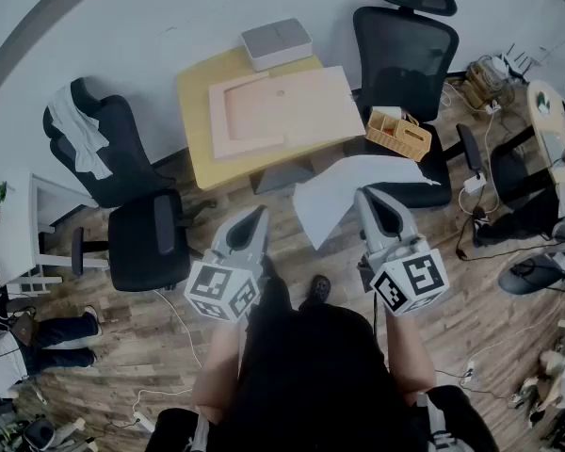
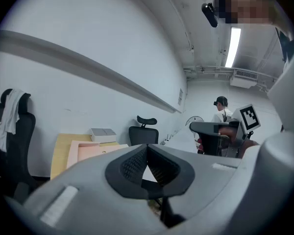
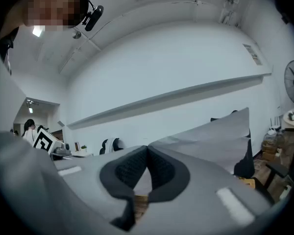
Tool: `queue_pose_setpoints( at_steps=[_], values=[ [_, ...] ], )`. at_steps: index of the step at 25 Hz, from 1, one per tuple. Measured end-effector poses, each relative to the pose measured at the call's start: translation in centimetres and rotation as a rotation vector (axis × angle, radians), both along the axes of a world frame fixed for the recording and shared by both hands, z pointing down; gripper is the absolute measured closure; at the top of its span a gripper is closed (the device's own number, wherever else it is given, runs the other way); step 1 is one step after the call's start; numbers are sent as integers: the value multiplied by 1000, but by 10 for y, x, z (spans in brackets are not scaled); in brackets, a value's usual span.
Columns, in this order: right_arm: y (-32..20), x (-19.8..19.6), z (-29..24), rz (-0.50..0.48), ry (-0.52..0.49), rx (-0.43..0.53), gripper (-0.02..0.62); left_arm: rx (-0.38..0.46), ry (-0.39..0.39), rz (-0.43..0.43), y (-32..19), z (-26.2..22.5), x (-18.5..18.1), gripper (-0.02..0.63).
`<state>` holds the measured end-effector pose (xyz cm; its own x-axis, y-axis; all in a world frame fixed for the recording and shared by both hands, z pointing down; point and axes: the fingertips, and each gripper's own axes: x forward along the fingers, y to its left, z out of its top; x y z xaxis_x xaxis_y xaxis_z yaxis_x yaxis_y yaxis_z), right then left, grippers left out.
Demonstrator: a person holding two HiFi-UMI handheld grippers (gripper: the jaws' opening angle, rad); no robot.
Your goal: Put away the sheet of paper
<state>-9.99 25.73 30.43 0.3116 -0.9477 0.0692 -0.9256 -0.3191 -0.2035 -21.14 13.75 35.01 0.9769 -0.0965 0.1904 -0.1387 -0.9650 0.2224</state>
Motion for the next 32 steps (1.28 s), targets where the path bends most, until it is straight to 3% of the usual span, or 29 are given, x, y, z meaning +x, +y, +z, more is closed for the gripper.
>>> queue_pose_setpoints(
  at_steps=[10, 16, 32],
  values=[
    [8, 8, -7, -7, 2, 20, 594, 12, -9, -19, 5, -4, 3, 597],
    [17, 15, -14, -10, -18, 80, 594, 18, -13, -35, 10, -3, 3, 597],
    [43, 32, 1, 19, -58, 49, 594, 8, -34, -13, 32, 6, 19, 597]
  ],
)
